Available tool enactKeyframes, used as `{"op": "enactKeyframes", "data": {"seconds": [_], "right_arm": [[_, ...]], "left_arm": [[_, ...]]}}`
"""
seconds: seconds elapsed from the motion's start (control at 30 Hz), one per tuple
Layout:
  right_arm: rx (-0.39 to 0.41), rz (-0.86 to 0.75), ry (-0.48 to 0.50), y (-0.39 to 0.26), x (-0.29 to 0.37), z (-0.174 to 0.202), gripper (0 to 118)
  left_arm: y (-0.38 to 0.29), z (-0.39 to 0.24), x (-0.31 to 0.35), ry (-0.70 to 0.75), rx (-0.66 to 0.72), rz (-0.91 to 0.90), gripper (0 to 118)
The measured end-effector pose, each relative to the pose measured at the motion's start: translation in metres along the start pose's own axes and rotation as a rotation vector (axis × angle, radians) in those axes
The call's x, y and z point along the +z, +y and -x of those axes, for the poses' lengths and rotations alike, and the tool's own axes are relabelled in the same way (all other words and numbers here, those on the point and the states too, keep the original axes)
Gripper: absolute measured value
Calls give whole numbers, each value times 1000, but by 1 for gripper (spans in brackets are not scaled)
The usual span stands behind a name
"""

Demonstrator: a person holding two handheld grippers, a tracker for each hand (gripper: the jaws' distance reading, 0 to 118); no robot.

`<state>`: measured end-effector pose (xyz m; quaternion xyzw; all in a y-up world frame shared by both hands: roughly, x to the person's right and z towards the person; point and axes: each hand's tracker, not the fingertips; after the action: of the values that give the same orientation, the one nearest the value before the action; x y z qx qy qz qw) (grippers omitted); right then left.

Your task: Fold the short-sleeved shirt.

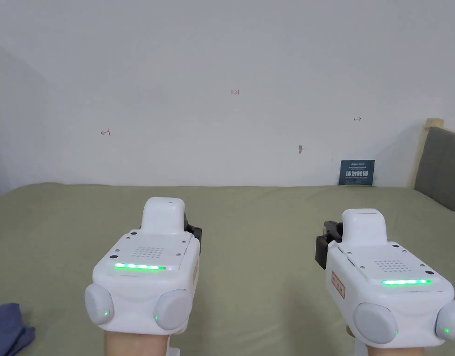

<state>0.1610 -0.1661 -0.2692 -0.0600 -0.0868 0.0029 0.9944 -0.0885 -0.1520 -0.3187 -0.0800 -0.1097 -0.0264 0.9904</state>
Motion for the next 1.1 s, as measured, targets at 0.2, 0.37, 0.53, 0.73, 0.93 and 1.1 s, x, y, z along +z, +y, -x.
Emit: {"op": "enactKeyframes", "data": {"seconds": [0.2,0.37,0.53,0.73,0.93,1.1], "right_arm": [[-4,1,-1,0,-6,8,1],[-3,4,-2,2,-12,11,106],[7,-1,8,6,-10,16,118],[15,-10,15,14,-9,25,118],[13,-15,19,9,-10,24,118],[14,-24,17,7,-8,22,118]], "left_arm": [[0,2,-4,1,7,7,11],[-4,4,-16,31,7,47,95],[-7,5,-11,45,0,26,118],[-5,9,-9,55,8,22,118],[-2,11,-6,54,-2,10,118],[-4,10,0,43,13,27,118]]}}
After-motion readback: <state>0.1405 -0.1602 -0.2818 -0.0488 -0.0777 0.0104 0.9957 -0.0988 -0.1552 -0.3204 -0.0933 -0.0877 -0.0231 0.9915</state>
